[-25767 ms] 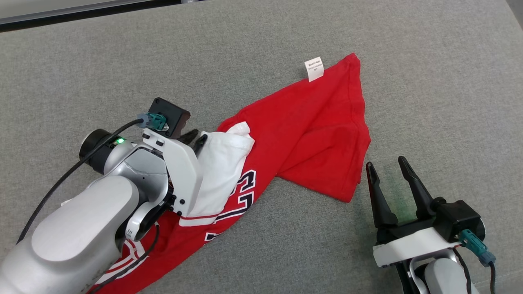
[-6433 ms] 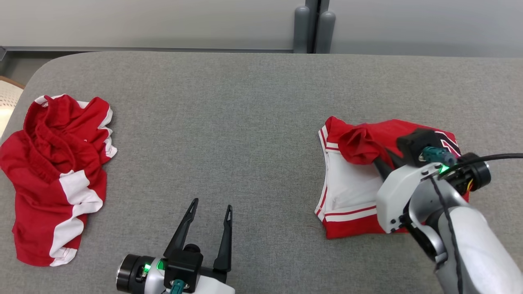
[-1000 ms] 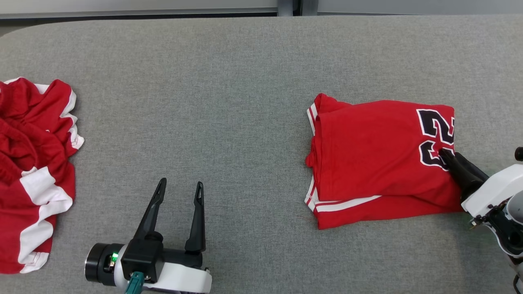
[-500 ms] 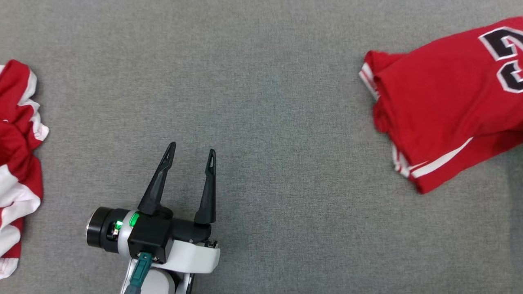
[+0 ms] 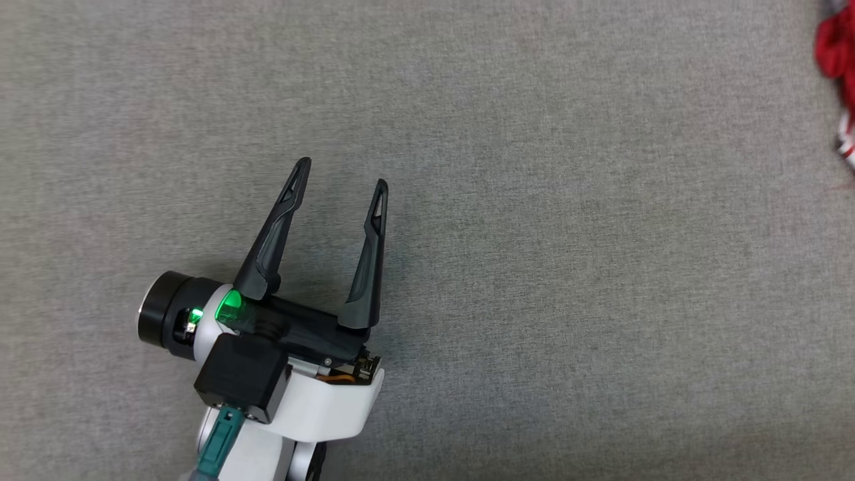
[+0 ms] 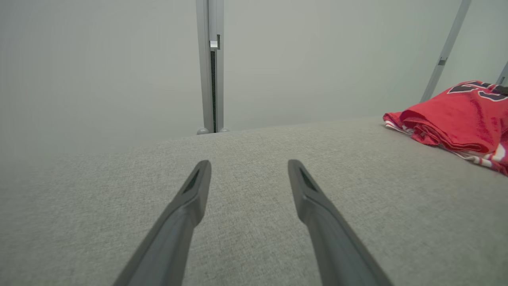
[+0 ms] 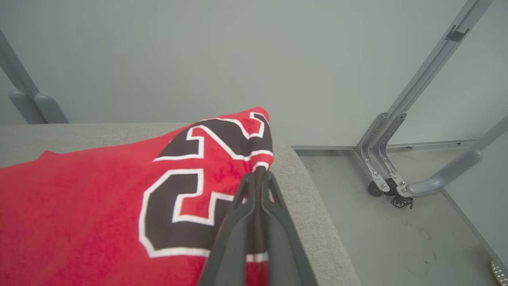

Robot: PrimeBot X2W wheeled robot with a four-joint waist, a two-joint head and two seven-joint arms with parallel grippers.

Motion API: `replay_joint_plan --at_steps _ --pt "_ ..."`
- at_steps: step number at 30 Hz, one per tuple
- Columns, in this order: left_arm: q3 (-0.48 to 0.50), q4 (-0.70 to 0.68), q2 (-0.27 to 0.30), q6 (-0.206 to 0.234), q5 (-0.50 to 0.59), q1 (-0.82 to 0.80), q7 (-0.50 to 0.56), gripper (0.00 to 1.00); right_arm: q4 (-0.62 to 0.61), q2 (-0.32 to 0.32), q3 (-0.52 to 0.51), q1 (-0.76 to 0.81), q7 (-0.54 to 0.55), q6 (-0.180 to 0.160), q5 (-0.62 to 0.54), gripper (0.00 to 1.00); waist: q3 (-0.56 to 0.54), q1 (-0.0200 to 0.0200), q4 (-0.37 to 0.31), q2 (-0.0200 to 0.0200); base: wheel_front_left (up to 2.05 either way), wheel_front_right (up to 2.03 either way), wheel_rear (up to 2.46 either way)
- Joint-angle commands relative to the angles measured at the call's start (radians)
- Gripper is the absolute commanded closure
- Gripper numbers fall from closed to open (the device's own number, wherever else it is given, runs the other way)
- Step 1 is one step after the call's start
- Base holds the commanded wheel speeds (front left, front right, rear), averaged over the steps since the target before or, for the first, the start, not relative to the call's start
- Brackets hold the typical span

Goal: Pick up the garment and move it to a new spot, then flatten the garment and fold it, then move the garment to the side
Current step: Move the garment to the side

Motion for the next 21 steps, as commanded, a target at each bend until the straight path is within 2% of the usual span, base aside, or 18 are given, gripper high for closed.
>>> replay_joint_plan --at_steps 1,5,9,10,11,18,21 --pt "0.001 -0.002 0.003 -0.007 0.009 -0.022 0.0 0.0 0.009 -0.019 -0.002 -0.018 -0.011 0.0 -0.009 1.0 0.023 0.0 -0.016 0.0 0.0 0.0 0.0" --pt "0.007 0.004 0.01 -0.012 0.019 -0.02 0.0 0.0 0.032 -0.06 -0.001 -0.047 -0.024 0.0 -0.048 1.0 0.049 0.0 -0.024 0.0 0.0 0.0 0.0" --pt "0.009 0.017 0.013 -0.018 0.022 -0.027 0.002 0.0 0.045 -0.065 0.002 -0.073 -0.028 -0.001 -0.076 1.0 0.065 0.0 -0.028 0.0 0.0 0.0 0.0" --pt "0.007 0.021 0.013 -0.02 0.023 -0.03 0.002 0.0 0.06 -0.069 0.001 -0.086 -0.034 -0.001 -0.105 0.26 0.067 0.0 -0.027 0.0 0.0 0.0 0.0" --pt "0.003 0.026 0.012 -0.022 0.024 -0.033 0.002 0.0 0.079 -0.062 -0.001 -0.099 -0.037 -0.001 -0.129 0.0 0.068 0.0 -0.025 0.0 0.0 0.0 0.0" --pt "-0.014 0.042 0.009 -0.004 0.009 -0.022 0.001 0.0 0.203 0.013 -0.027 -0.159 -0.05 -0.001 -0.377 0.0 -0.001 0.0 0.01 0.0 0.0 0.0 0.0" --pt "-0.004 0.061 0.007 0.012 -0.003 0.007 0.0 0.0 0.177 0.114 -0.082 -0.12 -0.049 -0.001 -0.482 0.0 -0.071 0.0 0.021 0.0 0.0 0.0 0.0"
